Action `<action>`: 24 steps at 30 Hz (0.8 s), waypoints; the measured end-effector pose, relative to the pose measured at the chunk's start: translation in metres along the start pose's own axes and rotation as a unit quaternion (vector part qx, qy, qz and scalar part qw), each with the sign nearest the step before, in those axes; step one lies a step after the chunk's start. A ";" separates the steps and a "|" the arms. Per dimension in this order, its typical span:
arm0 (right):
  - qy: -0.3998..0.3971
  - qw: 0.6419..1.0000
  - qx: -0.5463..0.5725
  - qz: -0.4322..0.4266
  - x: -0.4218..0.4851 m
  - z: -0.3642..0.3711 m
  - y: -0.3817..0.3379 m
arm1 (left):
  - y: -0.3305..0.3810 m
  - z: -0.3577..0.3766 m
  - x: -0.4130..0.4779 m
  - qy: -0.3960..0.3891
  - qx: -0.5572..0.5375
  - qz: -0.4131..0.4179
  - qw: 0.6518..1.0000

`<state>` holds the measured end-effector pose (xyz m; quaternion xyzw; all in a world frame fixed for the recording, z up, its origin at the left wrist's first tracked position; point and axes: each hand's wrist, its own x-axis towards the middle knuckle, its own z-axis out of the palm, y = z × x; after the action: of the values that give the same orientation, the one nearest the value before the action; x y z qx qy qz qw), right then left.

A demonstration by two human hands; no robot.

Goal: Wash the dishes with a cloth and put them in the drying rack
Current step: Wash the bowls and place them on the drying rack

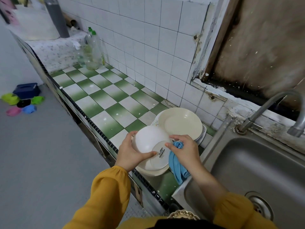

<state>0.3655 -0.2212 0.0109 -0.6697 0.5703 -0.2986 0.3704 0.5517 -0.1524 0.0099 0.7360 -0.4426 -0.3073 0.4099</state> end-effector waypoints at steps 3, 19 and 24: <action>0.024 0.999 0.040 -0.012 -0.005 -0.008 -0.005 | 0.010 0.004 -0.009 0.002 -0.022 0.000 1.000; 0.282 0.892 0.178 -0.306 -0.081 -0.167 -0.068 | 0.143 0.070 -0.084 -0.068 -0.279 0.114 0.951; 0.273 0.895 -0.167 -0.312 -0.101 -0.180 -0.031 | 0.186 0.105 -0.125 -0.161 -0.364 0.170 0.902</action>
<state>0.2166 -0.1477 0.1374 -0.7576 0.4521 -0.4698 -0.0295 0.3394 -0.1252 0.1345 0.3898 -0.4786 -0.4868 0.6181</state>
